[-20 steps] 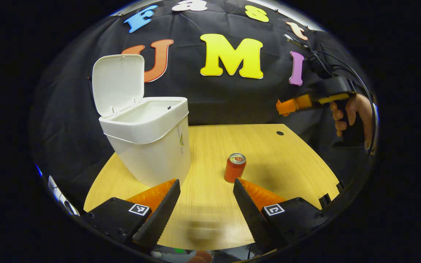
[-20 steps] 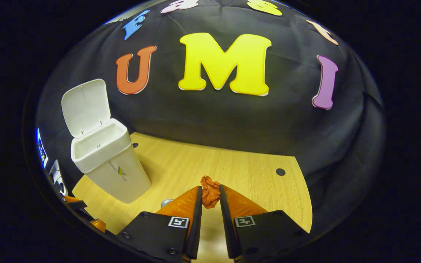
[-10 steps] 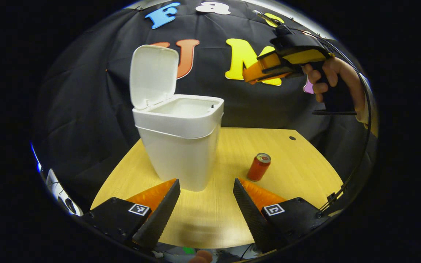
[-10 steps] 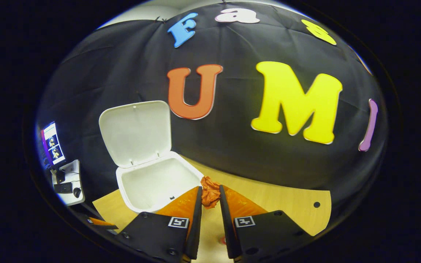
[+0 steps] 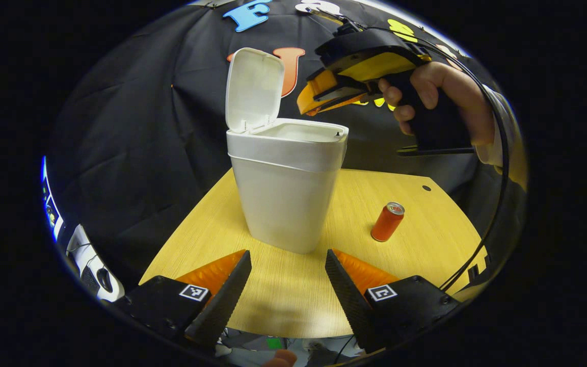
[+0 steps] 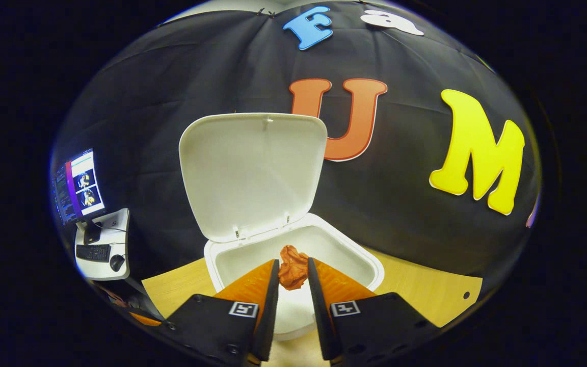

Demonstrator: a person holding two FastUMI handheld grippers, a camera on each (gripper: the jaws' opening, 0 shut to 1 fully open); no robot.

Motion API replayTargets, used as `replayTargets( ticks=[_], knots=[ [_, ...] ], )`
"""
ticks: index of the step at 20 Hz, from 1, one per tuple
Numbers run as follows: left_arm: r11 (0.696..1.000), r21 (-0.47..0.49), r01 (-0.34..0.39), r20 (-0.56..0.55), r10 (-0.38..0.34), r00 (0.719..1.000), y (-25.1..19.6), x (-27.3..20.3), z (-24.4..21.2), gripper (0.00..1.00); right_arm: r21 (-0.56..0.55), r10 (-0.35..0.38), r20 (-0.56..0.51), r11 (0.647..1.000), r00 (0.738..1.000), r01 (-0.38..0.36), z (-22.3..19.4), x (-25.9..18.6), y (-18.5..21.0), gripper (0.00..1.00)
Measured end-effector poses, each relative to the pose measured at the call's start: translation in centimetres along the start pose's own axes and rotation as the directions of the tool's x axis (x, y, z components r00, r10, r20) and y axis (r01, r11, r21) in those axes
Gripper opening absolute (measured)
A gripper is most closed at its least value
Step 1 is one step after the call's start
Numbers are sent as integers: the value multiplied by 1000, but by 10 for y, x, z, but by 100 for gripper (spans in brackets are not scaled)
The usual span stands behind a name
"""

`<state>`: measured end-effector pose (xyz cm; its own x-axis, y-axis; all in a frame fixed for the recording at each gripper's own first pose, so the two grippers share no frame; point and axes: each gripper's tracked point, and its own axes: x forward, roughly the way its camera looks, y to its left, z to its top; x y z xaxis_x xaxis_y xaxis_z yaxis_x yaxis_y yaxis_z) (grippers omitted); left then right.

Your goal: Press the lid of the desktop garbage bin to open it, pick up the crumpled paper on the desktop and throw it into the bin, then pick up the pop can on the desktop and drop it into the bin, and finally close the garbage bin lid.

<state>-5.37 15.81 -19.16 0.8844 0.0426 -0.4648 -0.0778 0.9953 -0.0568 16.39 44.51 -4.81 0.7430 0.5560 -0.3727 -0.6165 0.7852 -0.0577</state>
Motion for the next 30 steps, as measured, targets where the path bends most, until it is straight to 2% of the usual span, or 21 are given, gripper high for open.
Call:
replayTargets(
  ticks=[1,2,4,6,7,13,17,20,22,24,28,30],
  knots=[
    [1000,-3,1,-3,-1,1000,-1,0,0,97,5,-7,0,1000,1000,7,0,1,-1,42],
    [1000,-5,4,-3,-4,1000,-2,2,0,97,10,-26,1,1000,1000,26,0,1,-7,42],
    [1000,-9,19,0,-19,1000,-9,4,2,97,40,-18,8,999,1000,17,2,0,-9,43],
    [999,-10,47,1,-47,999,-20,5,2,97,52,-25,13,998,1000,24,2,-4,-20,60],
    [998,-5,59,4,-59,998,-25,6,3,97,56,-26,17,998,1000,25,3,-6,-24,77],
    [994,37,106,-8,-106,994,-56,19,1,98,86,-36,60,996,998,30,8,-44,-50,96],
    [985,96,145,-11,-144,989,-81,28,-7,98,112,-23,106,994,994,11,15,-86,-66,96],
    [978,136,159,-18,-158,987,-99,41,-14,98,100,-70,158,994,985,55,21,-128,-96,96],
    [975,129,179,-14,-179,984,-117,54,-21,98,99,-95,164,992,982,80,12,-159,-113,95],
    [972,134,191,-5,-192,981,-133,72,-30,98,107,-129,146,988,981,114,-7,-186,-134,95],
    [944,241,226,43,-243,969,-179,104,-38,97,109,-228,73,970,971,219,-61,-224,-187,95],
    [935,263,238,50,-259,965,-201,121,-44,98,99,-265,22,960,964,261,-91,-237,-207,95]
  ],
)
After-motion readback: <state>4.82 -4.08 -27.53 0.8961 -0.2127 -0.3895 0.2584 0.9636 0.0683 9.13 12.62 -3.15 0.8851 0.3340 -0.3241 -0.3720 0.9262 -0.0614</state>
